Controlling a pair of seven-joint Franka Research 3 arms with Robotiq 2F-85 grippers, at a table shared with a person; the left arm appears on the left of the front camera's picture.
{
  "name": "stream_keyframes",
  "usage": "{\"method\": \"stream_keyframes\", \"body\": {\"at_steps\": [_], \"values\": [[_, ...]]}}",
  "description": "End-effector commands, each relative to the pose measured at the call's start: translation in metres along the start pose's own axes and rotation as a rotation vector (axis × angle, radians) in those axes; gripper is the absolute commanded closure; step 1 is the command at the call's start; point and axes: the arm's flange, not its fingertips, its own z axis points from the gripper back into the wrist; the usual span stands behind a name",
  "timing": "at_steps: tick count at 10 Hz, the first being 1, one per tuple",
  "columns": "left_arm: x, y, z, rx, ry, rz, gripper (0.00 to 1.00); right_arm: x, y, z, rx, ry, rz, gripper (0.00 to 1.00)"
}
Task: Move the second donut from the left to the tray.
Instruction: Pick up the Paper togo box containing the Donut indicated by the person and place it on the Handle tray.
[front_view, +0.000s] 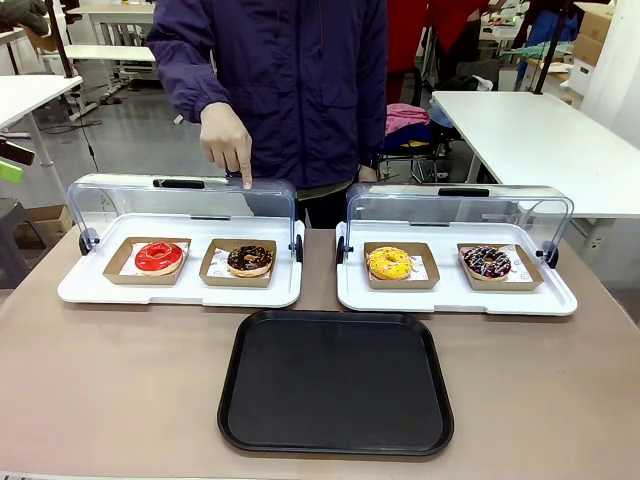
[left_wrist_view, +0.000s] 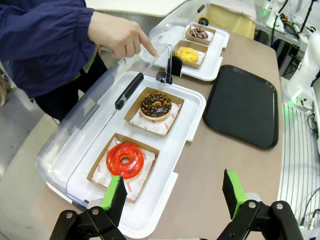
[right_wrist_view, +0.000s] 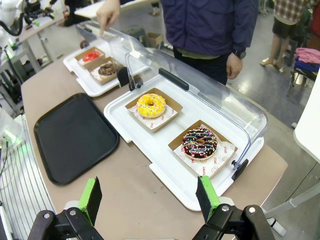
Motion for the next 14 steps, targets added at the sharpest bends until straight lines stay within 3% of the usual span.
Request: {"method": "stream_keyframes", "body": {"at_steps": [1,2,4,9,12,14], "values": [[0.0,-0.001,0.0,-0.009,-0.001,-0.013,0.0,0.002,-0.003,-0.001,0.004,-0.023,0.024,0.0],[0.0,0.0,0.0,0.0,0.0,0.0,0.0,0.002,-0.003,-0.001,0.004,-0.023,0.024,0.0],[0.033,0.002,-0.011,-0.016,0.075,-0.062,0.0,0.002,-0.003,-0.001,0.004,-0.023,0.024,0.0],[0.129,-0.02,-0.102,-0.049,0.439,-0.337,0.0,0.002,-0.003,-0.001,0.004,-0.023,0.024,0.0],[0.15,-0.046,-0.164,-0.039,0.634,-0.462,0.0,0.002,-0.003,-0.001,0.004,-0.023,0.024,0.0],[0.14,-0.046,-0.209,-0.054,0.732,-0.477,0.0,0.002,-0.003,-0.001,0.004,-0.023,0.024,0.0]]}}
